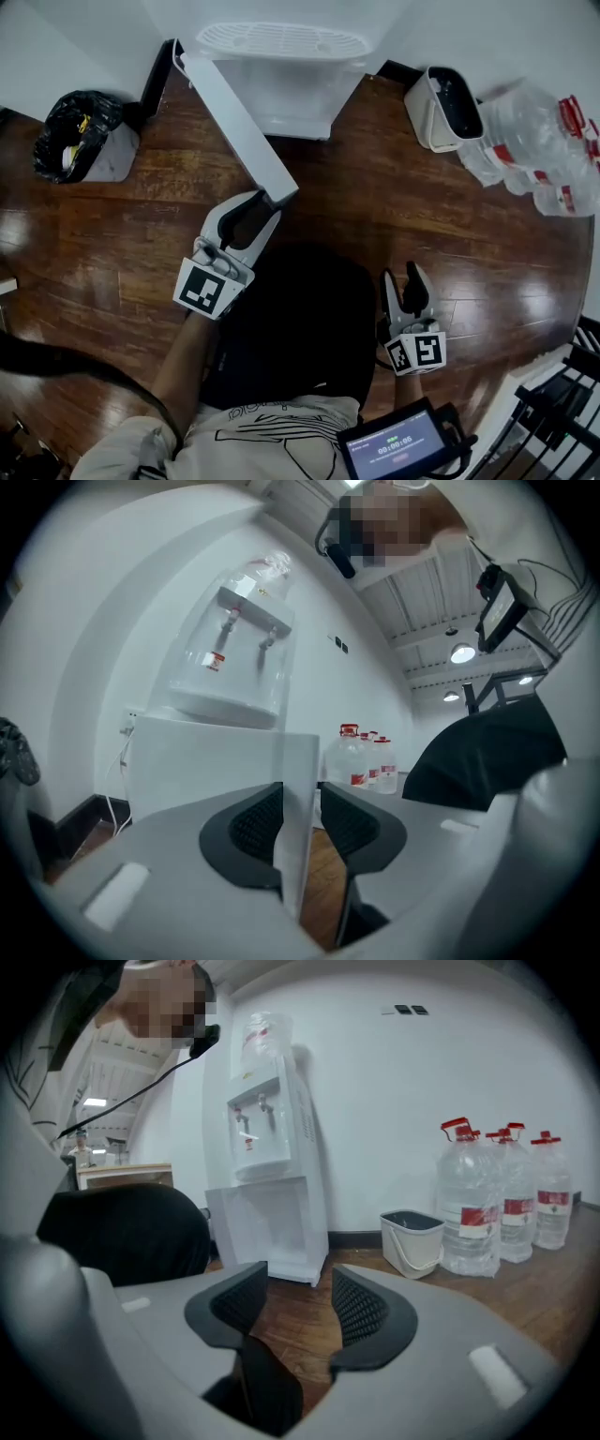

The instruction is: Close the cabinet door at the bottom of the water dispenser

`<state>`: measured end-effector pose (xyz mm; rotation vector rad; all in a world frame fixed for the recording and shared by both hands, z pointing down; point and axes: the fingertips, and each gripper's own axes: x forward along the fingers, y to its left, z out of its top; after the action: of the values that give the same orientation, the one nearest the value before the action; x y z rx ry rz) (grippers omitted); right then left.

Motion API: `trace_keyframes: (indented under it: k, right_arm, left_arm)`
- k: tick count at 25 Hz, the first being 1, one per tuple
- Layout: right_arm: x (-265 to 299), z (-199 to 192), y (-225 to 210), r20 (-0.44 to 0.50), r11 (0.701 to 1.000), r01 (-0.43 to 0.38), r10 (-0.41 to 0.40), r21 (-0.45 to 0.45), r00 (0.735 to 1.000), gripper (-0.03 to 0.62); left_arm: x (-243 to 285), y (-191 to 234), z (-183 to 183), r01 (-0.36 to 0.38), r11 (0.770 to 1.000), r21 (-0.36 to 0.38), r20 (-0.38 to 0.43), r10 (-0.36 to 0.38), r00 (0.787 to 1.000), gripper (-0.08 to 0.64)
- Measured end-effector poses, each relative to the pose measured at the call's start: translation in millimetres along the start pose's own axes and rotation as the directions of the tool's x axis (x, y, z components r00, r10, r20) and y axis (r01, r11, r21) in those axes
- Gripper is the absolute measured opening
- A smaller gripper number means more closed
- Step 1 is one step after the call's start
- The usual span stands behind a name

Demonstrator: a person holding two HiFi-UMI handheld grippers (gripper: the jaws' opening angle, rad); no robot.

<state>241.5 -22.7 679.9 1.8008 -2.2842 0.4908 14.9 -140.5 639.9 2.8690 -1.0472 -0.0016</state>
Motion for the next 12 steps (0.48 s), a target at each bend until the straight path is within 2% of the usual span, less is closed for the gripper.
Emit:
trace_keyframes:
  k: [2,8,12]
  right_arm:
    - [6,8,8,-0.004,0.999,-0.024,0.024,-0.042,1.0,0.219]
    - [32,26,19,0.038,0.994,-0.08,0.083,-0.071,0.996,0.218]
    - [69,40,54,0.08,0.977,-0.197,0.203,-0.08,0.976,0.218]
  left_arm:
    - [9,-1,-7,-0.012,1.0,-0.005,-0.009,0.012,1.0,0.129]
    - [8,-2,-4,-0.019,0.999,0.031,-0.06,0.021,0.998,0.078]
    - [-23,4,-5,0.016,0.999,0.039,-0.099,-0.012,0.995,0.066]
